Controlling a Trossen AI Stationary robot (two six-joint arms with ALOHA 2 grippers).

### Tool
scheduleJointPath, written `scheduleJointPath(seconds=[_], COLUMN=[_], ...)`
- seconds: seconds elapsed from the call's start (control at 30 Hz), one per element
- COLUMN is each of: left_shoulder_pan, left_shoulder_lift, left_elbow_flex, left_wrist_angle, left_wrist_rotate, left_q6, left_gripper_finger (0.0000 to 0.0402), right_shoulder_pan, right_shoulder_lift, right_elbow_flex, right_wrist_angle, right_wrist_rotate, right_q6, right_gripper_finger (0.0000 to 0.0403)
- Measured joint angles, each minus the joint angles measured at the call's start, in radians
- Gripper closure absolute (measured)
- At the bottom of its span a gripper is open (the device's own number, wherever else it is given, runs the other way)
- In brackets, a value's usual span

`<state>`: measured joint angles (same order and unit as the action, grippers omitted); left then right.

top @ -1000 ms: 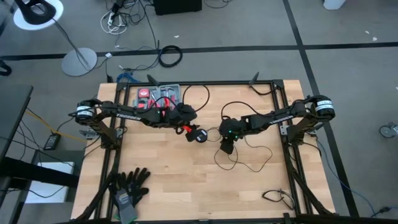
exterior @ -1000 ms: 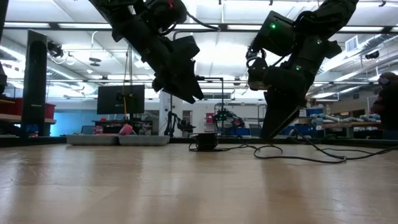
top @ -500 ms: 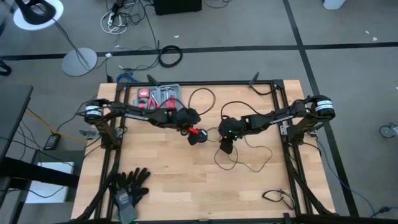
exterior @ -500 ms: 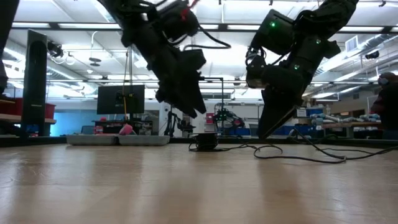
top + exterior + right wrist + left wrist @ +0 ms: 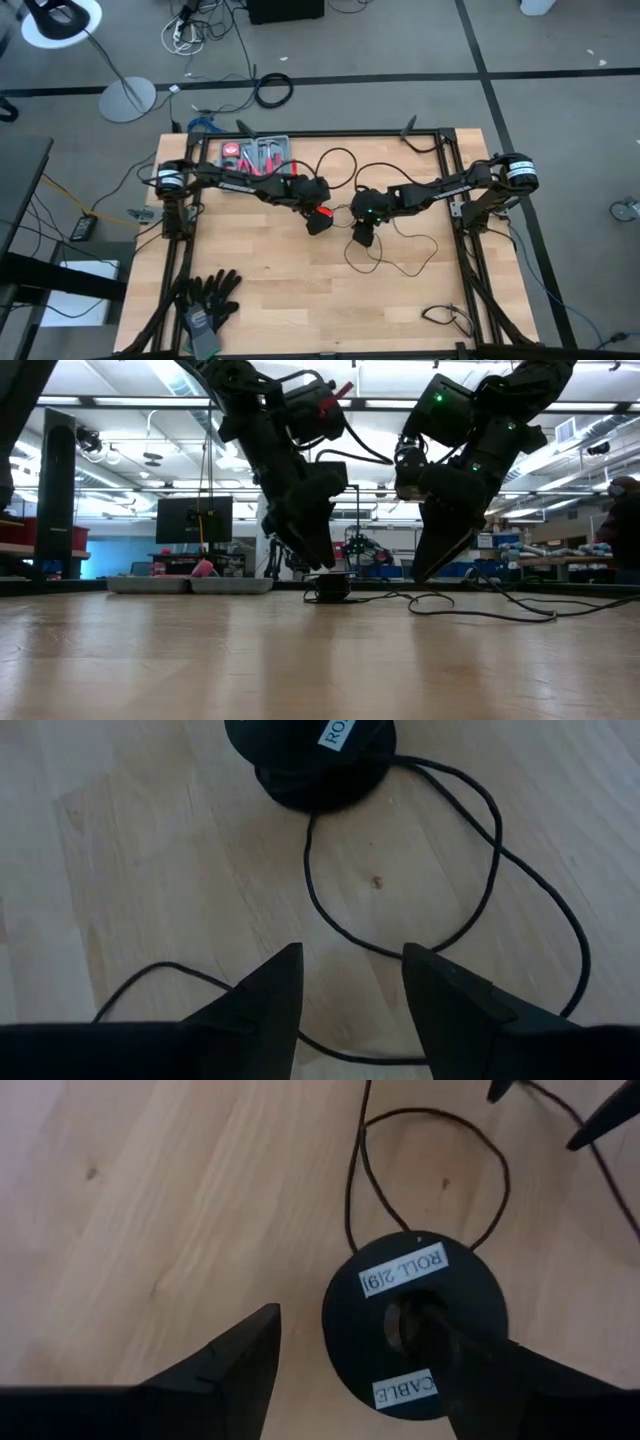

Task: Coil cords
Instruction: Uncoil the black wire from the spool

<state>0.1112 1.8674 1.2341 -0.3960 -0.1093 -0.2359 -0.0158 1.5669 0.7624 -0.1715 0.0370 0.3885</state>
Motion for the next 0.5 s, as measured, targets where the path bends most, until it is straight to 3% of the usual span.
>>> scheduleJointPath(seconds=[0.5], left_shoulder_pan=[0.0], left_shoulder_lift=[0.035], left_elbow_flex=[0.001], left_wrist_angle=[-0.036], left_wrist_rotate=[-0.001], left_q6=[-0.001], left_gripper_finger=[0.0158], right_shoulder_pan=[0.01], right_shoulder_lift=[-0.008], right_elbow_flex=[0.019], right_wrist_angle=[0.028], right_wrist_rotate=[-0.004], right_q6=[-0.039], right_gripper_finger=[0.0232])
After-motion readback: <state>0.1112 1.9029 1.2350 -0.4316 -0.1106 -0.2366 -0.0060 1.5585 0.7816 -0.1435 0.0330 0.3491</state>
